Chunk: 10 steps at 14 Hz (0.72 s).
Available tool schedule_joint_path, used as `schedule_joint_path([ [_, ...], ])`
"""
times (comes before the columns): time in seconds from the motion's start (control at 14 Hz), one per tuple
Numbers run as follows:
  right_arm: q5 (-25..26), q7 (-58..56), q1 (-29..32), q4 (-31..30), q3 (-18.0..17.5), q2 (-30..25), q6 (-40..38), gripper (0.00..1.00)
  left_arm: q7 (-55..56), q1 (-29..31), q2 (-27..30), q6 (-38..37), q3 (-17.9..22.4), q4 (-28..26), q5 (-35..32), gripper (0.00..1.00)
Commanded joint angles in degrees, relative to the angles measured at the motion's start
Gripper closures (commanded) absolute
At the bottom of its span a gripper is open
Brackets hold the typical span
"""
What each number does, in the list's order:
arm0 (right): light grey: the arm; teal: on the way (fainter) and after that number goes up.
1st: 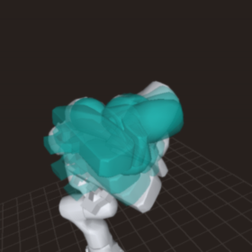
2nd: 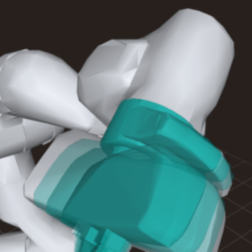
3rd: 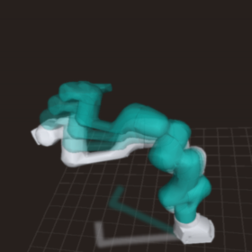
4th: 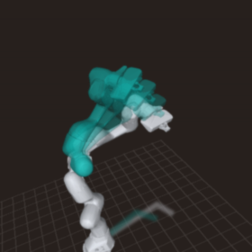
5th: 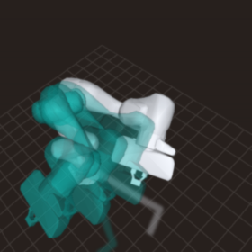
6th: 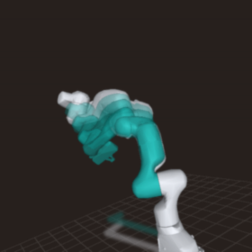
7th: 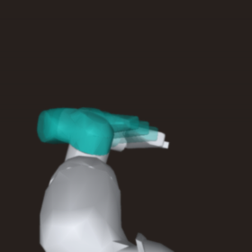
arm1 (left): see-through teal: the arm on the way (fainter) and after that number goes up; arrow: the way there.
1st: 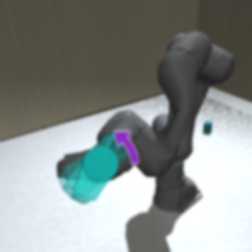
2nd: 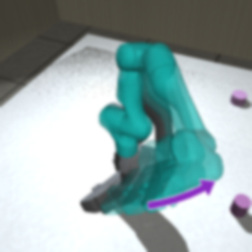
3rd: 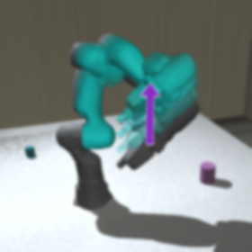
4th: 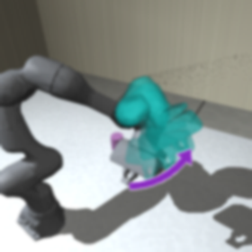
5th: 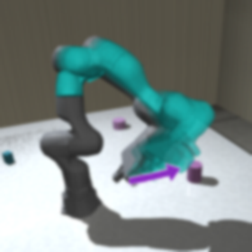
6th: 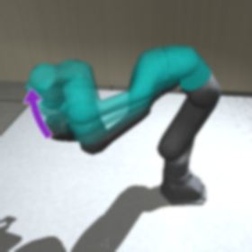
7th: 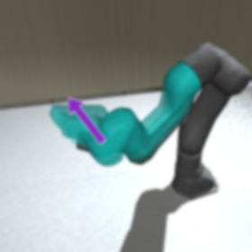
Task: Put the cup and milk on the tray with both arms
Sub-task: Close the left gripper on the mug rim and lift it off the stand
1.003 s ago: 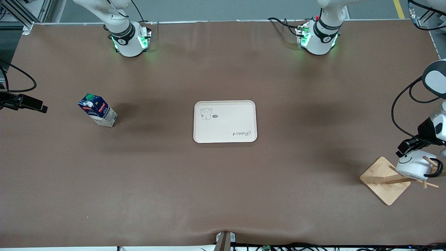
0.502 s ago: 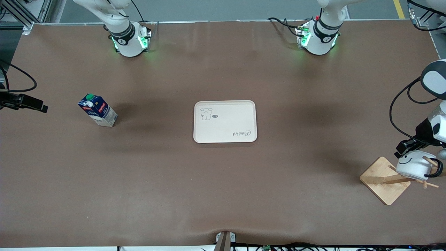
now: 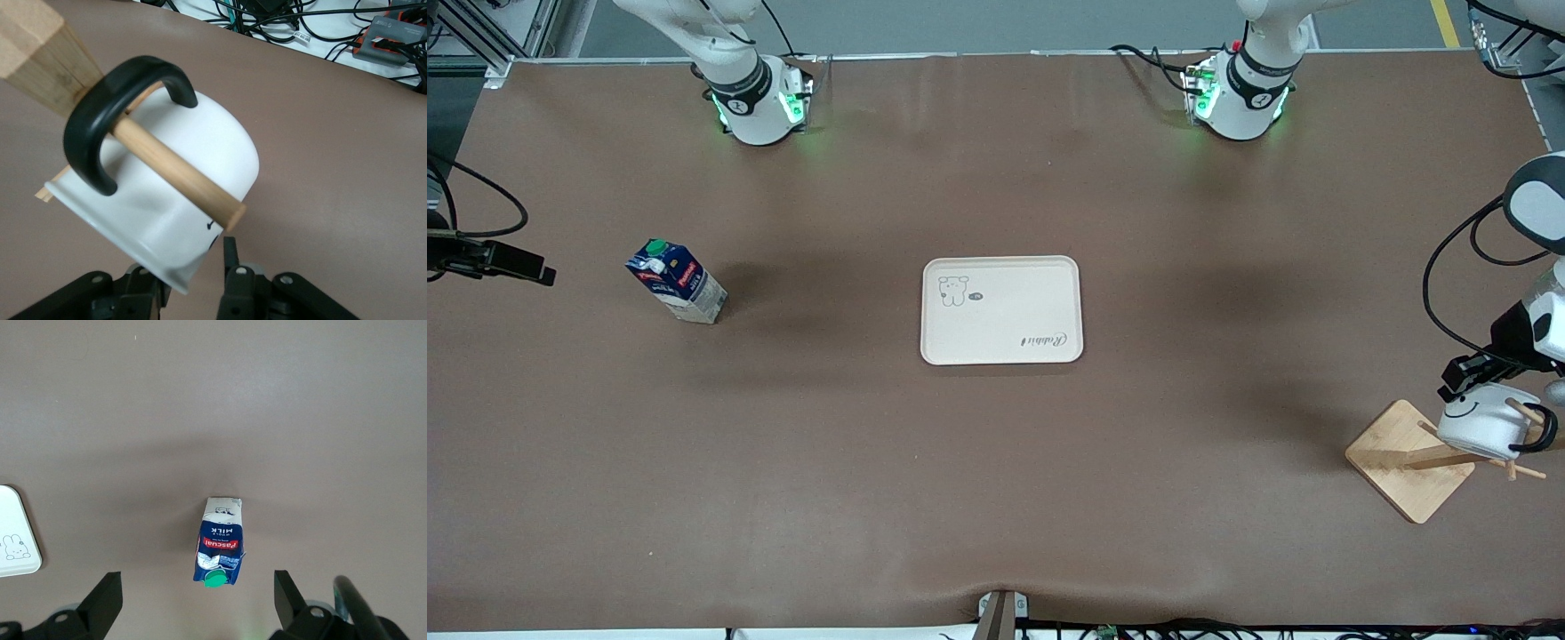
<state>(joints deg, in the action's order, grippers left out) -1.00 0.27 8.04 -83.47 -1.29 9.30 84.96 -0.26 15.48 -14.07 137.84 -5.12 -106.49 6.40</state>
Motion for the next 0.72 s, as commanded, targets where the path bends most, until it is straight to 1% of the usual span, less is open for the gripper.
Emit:
schedule_joint_path([
  [0.0,0.0,0.1,0.1,-0.4,0.0,-0.6,-0.1,0.00,-1.6,0.5,-0.7,0.2,-0.3,1.0,1.2,0.73],
  [0.14,0.0,0.1,0.1,-0.4,0.0,-0.6,-0.1,0.00,-1.6,0.3,-0.7,0.1,-0.3,0.9,1.2,0.81],
  [0.29,0.0,0.1,0.1,-0.4,0.0,-0.6,-0.1,0.00,-1.7,0.1,-0.4,-0.1,-0.3,0.9,1.2,0.92],
  [0.43,0.0,0.1,0.1,-0.4,0.0,-0.6,-0.1,0.00,-1.7,0.0,-0.3,-0.5,-0.4,0.8,1.2,1.00],
  [0.64,0.0,0.1,0.2,-0.4,0.0,-0.5,-0.1,0.00,-1.5,0.0,-0.1,-1.2,-1.6,0.8,1.2,1.00],
])
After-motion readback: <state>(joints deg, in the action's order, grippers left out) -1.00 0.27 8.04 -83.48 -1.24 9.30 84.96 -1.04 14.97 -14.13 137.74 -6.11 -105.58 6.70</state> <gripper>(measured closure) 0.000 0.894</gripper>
